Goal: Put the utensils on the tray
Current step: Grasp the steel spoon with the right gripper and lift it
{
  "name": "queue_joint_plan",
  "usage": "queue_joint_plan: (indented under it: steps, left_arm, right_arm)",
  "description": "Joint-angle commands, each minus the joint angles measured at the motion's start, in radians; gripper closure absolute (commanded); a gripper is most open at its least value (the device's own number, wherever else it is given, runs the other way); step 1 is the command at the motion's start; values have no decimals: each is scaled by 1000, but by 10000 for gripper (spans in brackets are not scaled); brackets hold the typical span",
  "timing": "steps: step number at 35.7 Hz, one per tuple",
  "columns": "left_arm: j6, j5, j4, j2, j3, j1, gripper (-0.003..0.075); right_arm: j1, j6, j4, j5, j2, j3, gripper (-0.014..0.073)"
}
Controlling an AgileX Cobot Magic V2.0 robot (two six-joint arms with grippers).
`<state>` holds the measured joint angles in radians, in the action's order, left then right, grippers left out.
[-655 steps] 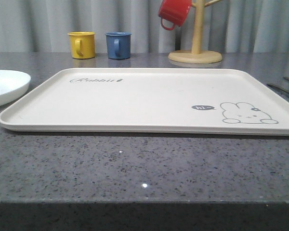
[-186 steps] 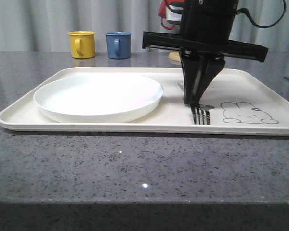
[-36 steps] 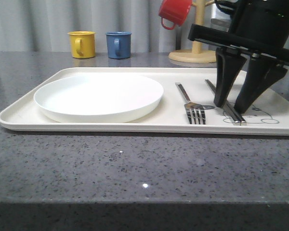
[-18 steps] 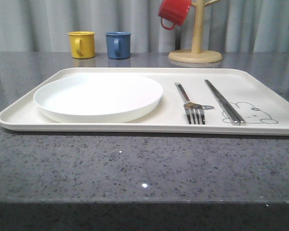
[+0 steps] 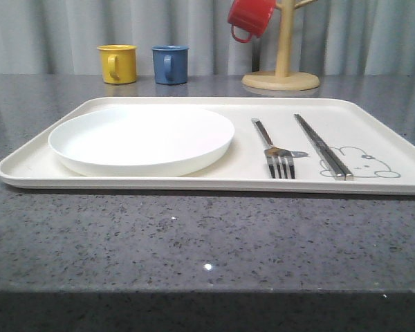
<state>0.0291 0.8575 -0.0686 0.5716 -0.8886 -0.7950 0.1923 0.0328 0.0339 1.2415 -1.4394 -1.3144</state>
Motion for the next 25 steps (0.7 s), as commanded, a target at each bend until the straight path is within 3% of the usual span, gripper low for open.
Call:
queue_joint_plan:
  steps: [1, 17, 25]
  left_arm:
    - [10, -73, -1, 4, -24, -8, 301]
    - [10, -73, -1, 4, -24, -8, 301]
    - [10, -73, -1, 4, -24, -8, 301]
  right_arm:
    - [14, 22, 12, 48, -20, -21, 291]
    - [14, 63, 9, -69, -212, -23, 299]
    - [14, 63, 6, -93, -235, -23, 454]
